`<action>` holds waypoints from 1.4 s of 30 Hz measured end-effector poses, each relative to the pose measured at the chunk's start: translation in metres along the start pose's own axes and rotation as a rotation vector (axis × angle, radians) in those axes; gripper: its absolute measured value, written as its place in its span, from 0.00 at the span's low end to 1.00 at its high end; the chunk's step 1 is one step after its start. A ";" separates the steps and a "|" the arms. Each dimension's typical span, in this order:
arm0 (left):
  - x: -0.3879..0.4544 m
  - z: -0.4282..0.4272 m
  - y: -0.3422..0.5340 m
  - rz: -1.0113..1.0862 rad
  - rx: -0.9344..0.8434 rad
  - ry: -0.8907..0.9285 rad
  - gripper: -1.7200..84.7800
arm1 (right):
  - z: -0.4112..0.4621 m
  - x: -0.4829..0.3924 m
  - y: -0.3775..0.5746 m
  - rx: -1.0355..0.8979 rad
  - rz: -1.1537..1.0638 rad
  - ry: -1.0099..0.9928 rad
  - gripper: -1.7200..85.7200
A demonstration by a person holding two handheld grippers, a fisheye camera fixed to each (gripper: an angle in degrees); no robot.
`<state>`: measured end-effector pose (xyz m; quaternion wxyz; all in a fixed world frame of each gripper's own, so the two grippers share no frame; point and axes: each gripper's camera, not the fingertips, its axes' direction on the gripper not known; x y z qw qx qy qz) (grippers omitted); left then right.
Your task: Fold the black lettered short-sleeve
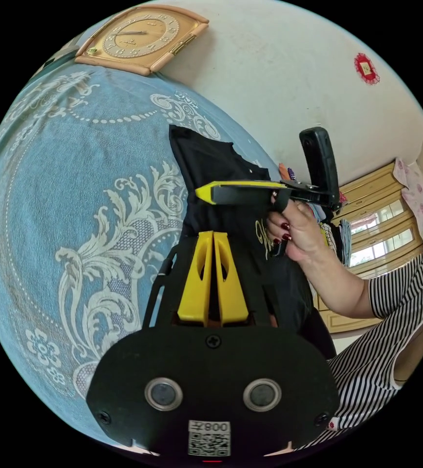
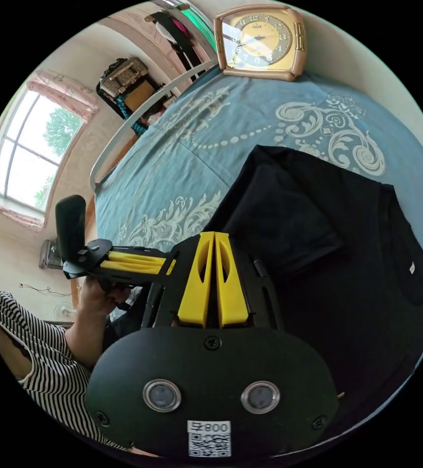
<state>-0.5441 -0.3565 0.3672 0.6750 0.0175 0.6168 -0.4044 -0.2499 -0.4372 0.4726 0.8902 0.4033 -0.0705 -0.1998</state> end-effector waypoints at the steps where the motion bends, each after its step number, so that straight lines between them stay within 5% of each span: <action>1: 0.001 -0.002 0.001 0.002 -0.001 -0.002 0.02 | -0.011 -0.002 0.008 0.026 -0.001 -0.015 0.02; 19: 0.024 -0.070 0.027 0.003 0.058 0.048 0.02 | -0.131 -0.016 0.182 0.048 0.126 -0.030 0.02; 25: 0.053 -0.105 0.044 0.015 0.119 0.054 0.02 | -0.231 0.029 0.283 0.163 0.337 0.038 0.02; 32: 0.082 -0.093 0.035 0.013 -0.060 -0.091 0.02 | -0.338 0.083 0.426 0.235 0.633 0.298 0.02; 42: 0.113 -0.175 0.079 -0.023 -0.008 0.044 0.02 | -0.397 0.101 0.536 0.251 0.772 0.197 0.02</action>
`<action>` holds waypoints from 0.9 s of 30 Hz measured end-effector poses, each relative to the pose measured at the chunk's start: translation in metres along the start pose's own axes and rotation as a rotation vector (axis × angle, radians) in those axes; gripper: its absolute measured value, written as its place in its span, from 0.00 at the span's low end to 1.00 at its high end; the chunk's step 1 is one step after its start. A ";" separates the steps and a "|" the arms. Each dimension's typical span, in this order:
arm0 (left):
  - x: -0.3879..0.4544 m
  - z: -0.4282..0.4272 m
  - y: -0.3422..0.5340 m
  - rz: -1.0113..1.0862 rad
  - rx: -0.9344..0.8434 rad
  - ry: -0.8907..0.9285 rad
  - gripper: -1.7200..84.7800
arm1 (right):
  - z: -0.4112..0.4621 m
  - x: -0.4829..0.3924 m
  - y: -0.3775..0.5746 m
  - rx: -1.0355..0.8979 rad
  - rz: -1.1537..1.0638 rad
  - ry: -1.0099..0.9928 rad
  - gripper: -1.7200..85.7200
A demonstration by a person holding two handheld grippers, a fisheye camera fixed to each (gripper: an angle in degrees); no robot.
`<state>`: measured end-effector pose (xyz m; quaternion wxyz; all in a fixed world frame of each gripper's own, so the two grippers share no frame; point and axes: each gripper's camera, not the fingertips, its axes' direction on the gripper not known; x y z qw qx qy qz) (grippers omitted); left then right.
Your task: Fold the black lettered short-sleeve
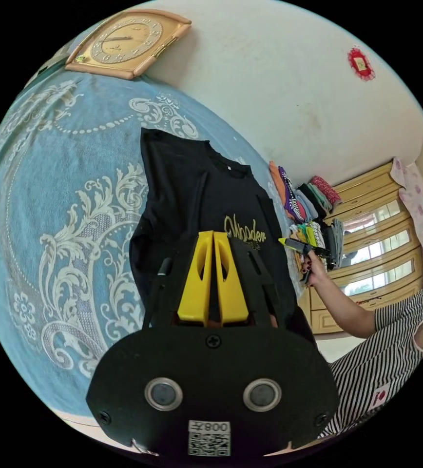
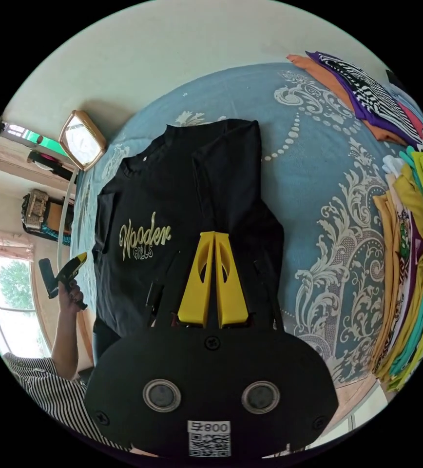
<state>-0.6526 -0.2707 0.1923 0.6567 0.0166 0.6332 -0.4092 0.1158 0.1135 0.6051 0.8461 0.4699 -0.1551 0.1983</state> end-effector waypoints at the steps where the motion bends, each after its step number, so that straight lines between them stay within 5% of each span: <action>1: 0.001 -0.006 0.006 -0.005 0.002 0.019 0.02 | -0.017 0.006 0.011 0.016 -0.001 -0.024 0.02; 14: 0.042 -0.131 0.176 -0.130 -0.031 -0.162 0.04 | -0.130 0.096 0.208 -0.098 -0.003 0.203 0.02; 27: 0.027 -0.201 0.265 -0.337 0.049 -0.079 0.10 | -0.169 0.134 0.273 -0.071 -0.009 0.238 0.02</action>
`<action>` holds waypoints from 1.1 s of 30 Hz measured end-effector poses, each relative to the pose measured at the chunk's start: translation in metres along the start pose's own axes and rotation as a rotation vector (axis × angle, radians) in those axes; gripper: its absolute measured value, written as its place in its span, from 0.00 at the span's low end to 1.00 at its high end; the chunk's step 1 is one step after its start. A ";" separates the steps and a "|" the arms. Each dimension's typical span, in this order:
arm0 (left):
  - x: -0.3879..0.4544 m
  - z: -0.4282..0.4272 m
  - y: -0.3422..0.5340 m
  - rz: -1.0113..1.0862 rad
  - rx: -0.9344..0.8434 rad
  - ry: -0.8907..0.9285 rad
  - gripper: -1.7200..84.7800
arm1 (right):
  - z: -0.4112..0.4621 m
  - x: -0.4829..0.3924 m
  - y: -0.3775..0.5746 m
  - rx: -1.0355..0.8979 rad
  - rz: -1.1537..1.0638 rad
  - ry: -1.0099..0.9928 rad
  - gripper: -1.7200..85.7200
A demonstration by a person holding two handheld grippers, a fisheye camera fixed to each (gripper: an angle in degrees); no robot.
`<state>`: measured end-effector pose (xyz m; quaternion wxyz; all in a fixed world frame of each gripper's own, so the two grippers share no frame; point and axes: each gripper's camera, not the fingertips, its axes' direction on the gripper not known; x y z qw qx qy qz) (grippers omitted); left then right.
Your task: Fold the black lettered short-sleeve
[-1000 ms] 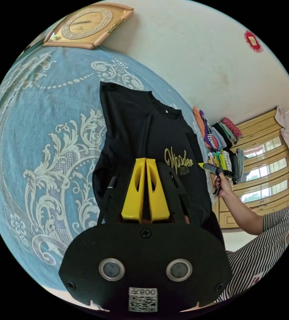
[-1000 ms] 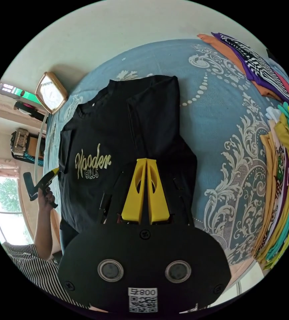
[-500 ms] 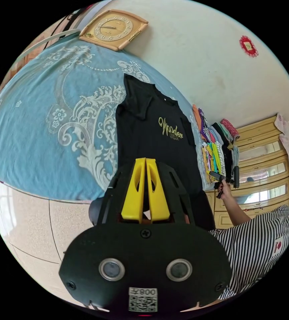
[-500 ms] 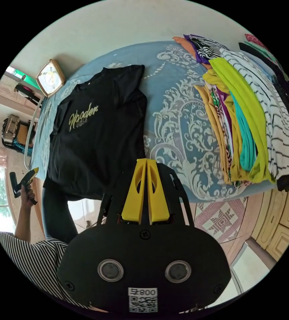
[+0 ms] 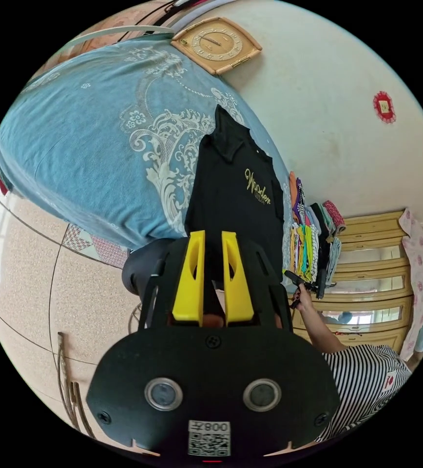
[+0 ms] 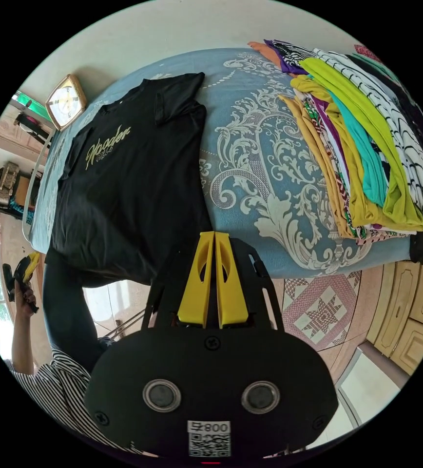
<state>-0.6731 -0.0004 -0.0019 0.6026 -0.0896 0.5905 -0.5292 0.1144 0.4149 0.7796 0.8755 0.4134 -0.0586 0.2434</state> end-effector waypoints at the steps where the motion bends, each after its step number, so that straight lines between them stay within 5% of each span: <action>1: -0.002 -0.003 0.002 -0.007 0.004 -0.001 0.10 | -0.004 0.006 0.005 0.001 0.000 -0.010 0.02; 20: -0.028 -0.007 -0.005 -0.067 -0.173 0.002 0.14 | -0.058 0.119 0.099 0.026 0.130 -0.408 0.05; 33: -0.005 -0.003 -0.011 -0.006 -0.281 -0.060 0.13 | -0.064 0.149 0.129 -0.024 0.141 -0.445 0.11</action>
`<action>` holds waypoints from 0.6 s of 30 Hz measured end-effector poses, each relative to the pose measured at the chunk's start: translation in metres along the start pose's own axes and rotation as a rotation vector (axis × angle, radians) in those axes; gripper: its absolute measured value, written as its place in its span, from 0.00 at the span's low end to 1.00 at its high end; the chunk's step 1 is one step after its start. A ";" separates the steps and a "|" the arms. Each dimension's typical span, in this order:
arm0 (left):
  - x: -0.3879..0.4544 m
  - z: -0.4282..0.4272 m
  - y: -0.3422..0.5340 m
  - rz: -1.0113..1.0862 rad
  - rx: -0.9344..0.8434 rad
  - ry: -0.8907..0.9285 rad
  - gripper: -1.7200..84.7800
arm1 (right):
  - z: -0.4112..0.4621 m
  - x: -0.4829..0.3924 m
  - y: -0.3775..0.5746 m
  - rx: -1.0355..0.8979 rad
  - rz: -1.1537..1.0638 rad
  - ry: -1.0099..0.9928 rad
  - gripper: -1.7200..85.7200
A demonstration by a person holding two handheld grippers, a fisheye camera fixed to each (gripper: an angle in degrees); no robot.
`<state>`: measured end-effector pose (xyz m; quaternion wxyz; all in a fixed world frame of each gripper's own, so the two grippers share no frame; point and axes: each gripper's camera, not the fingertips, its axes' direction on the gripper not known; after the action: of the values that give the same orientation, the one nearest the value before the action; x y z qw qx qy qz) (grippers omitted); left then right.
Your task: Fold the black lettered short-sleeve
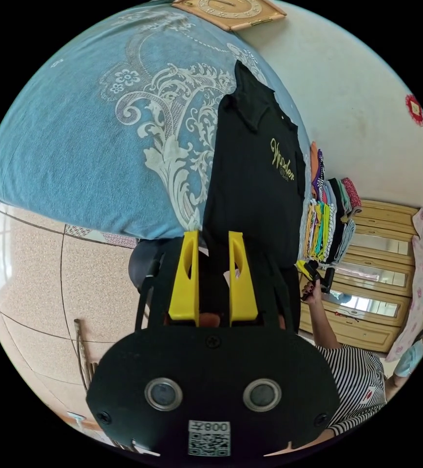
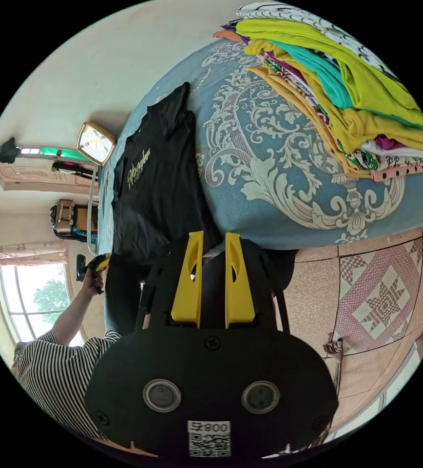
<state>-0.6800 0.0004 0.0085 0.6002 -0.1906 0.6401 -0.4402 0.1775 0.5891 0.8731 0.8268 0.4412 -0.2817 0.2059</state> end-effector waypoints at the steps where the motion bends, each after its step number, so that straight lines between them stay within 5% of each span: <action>1: 0.002 0.000 0.000 0.003 -0.002 -0.006 0.13 | 0.001 -0.003 0.000 -0.008 -0.011 0.028 0.11; 18: 0.033 -0.005 0.012 0.036 -0.053 -0.097 0.11 | -0.002 -0.027 0.020 -0.026 -0.020 0.178 0.12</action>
<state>-0.6882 -0.0167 -0.0209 0.6332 -0.2161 0.6248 -0.4025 0.1463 0.5990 0.8665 0.8562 0.4134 -0.2052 0.2322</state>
